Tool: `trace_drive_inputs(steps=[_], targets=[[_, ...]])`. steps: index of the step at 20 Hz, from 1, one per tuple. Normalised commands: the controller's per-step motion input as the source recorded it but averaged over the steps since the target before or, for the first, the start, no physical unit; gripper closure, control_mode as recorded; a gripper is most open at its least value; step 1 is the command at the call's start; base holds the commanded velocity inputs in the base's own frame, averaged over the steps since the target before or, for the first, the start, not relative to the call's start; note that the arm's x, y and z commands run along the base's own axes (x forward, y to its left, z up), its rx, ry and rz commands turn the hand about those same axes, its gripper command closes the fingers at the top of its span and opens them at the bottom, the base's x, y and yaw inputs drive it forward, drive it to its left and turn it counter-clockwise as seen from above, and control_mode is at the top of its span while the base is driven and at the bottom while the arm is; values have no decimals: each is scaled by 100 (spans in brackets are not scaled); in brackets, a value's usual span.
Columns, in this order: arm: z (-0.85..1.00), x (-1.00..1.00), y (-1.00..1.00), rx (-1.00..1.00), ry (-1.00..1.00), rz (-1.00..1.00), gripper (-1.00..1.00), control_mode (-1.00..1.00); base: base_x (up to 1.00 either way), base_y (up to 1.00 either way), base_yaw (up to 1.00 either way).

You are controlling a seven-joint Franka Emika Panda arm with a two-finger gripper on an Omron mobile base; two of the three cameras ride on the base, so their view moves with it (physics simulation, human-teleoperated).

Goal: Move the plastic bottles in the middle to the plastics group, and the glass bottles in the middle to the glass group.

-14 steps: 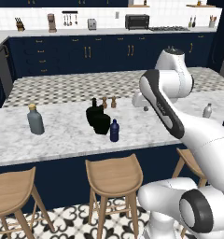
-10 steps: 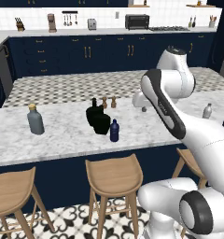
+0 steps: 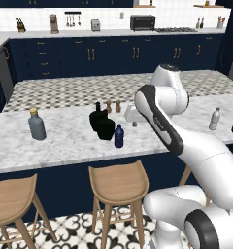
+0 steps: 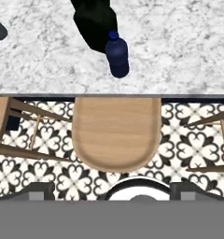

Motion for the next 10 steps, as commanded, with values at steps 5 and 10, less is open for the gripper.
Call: trace_drive_inputs(steps=[5,10], targets=[[-26,51,11,0,-14,0,-100,-100,0,0,0],[-35,60,2,0,-16,6,-100,-100,0,0,0]])
